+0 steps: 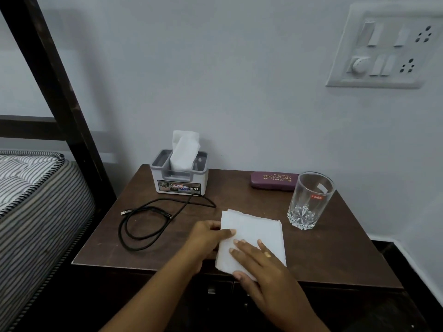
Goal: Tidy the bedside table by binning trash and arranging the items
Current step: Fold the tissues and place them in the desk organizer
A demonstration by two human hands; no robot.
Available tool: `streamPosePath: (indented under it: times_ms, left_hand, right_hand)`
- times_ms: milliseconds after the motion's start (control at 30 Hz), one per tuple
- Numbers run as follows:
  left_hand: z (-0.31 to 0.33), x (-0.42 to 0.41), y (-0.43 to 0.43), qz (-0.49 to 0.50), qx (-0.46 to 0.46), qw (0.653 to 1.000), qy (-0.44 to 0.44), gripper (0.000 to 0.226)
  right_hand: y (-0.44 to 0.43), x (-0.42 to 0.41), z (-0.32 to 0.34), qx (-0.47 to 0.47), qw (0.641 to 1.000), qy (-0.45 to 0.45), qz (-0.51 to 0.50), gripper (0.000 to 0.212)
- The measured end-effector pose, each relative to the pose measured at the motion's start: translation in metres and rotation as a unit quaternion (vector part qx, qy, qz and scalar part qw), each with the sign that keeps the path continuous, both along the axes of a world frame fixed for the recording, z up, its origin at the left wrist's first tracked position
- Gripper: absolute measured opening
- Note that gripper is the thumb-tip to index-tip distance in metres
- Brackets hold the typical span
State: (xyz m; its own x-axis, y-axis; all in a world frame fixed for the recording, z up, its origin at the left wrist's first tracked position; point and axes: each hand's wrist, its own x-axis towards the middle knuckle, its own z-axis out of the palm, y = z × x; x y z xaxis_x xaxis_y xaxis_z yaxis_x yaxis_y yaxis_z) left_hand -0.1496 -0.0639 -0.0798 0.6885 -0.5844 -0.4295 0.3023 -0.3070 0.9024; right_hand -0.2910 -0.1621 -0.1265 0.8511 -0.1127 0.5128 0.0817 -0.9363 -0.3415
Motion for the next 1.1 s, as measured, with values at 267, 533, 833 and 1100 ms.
streamPosePath:
  times_ms: [267, 533, 833, 1100]
  left_hand:
    - [0.042, -0.002, -0.003, -0.091, -0.101, 0.989, 0.057, 0.023]
    - [0.061, -0.010, 0.026, -0.056, -0.144, 0.985, 0.083, 0.026]
    - [0.041, -0.005, 0.046, -0.035, -0.082, 0.995, 0.038, 0.026]
    - [0.048, -0.001, 0.049, -0.041, -0.082, 0.996, -0.007, 0.026]
  right_hand:
    - [-0.025, -0.022, 0.037, 0.697, 0.693, -0.087, -0.163, 0.075]
    - [-0.009, -0.016, 0.073, 0.891, 0.439, 0.055, 0.097, 0.060]
    - [-0.024, -0.005, 0.074, 0.774, 0.619, 0.128, -0.038, 0.028]
    - [-0.031, -0.003, 0.083, 0.728, 0.674, 0.116, -0.044, 0.030]
